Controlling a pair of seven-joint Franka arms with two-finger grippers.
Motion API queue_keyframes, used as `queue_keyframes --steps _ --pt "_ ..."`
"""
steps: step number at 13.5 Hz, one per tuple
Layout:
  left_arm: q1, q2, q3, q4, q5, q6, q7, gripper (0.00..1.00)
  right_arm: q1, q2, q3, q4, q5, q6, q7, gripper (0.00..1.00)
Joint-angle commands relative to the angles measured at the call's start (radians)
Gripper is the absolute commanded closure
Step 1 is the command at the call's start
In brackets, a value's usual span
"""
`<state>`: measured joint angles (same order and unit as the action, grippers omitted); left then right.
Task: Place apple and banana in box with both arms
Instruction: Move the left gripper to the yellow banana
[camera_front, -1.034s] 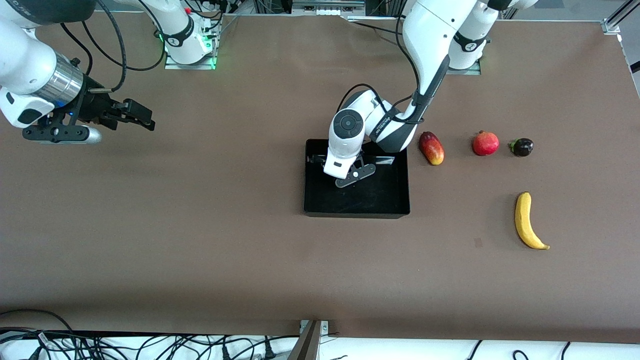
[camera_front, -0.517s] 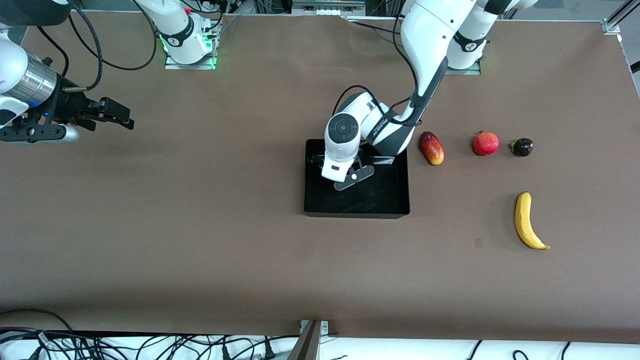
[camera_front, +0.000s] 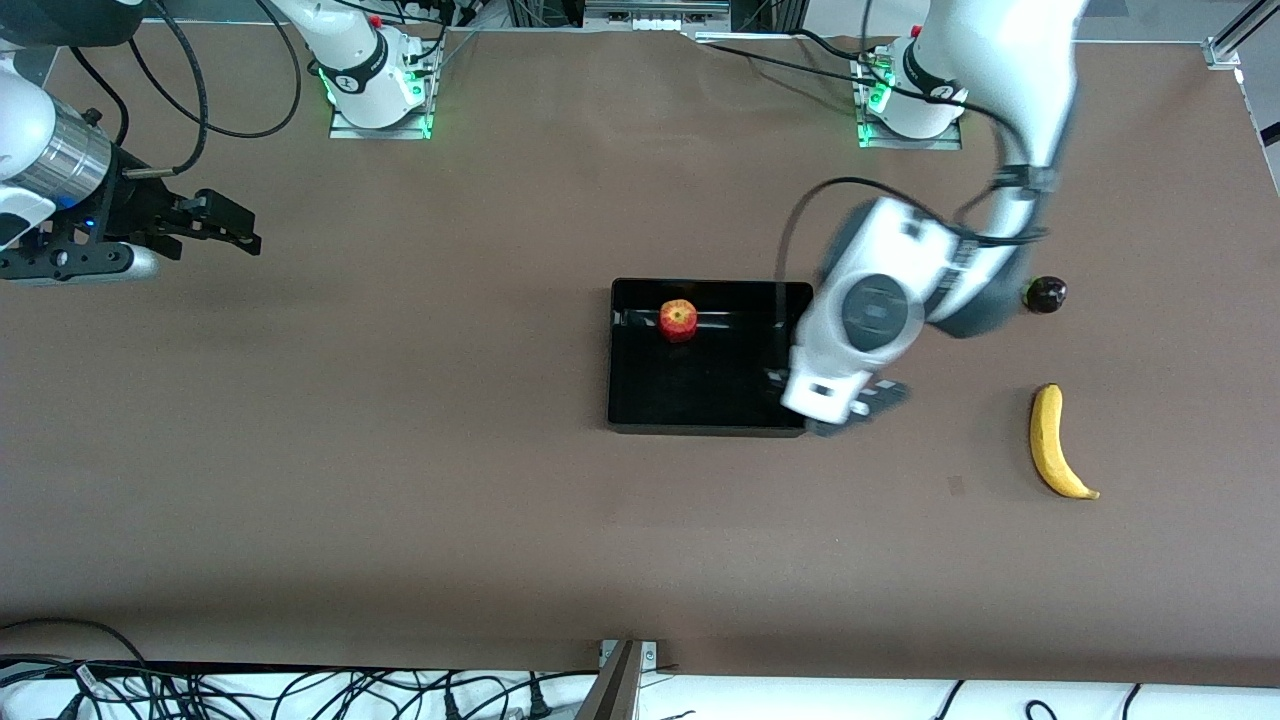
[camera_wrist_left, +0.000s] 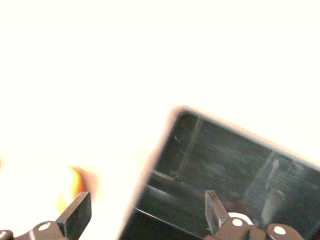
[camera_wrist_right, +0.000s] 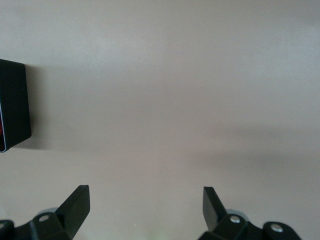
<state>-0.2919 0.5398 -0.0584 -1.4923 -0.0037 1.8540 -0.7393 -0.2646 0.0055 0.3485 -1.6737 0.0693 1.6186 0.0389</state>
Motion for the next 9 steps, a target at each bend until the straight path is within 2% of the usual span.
queue_keyframes --steps 1,3,5,9 --pt "0.143 -0.008 -0.012 -0.01 0.06 -0.015 0.28 0.0 -0.025 -0.027 0.021 -0.009 -0.017 -0.006 -0.017 0.0" --pt "0.256 0.005 -0.012 -0.011 0.114 0.023 0.496 0.0 -0.024 -0.025 0.023 -0.008 -0.033 -0.002 -0.01 0.0" --pt "0.348 0.035 -0.011 -0.02 0.117 0.101 0.686 0.0 -0.024 -0.024 0.027 -0.009 -0.025 0.003 0.003 0.0" --pt "0.431 0.146 -0.014 -0.04 0.237 0.284 0.753 0.0 -0.024 -0.018 0.029 -0.009 -0.022 0.01 0.003 0.0"
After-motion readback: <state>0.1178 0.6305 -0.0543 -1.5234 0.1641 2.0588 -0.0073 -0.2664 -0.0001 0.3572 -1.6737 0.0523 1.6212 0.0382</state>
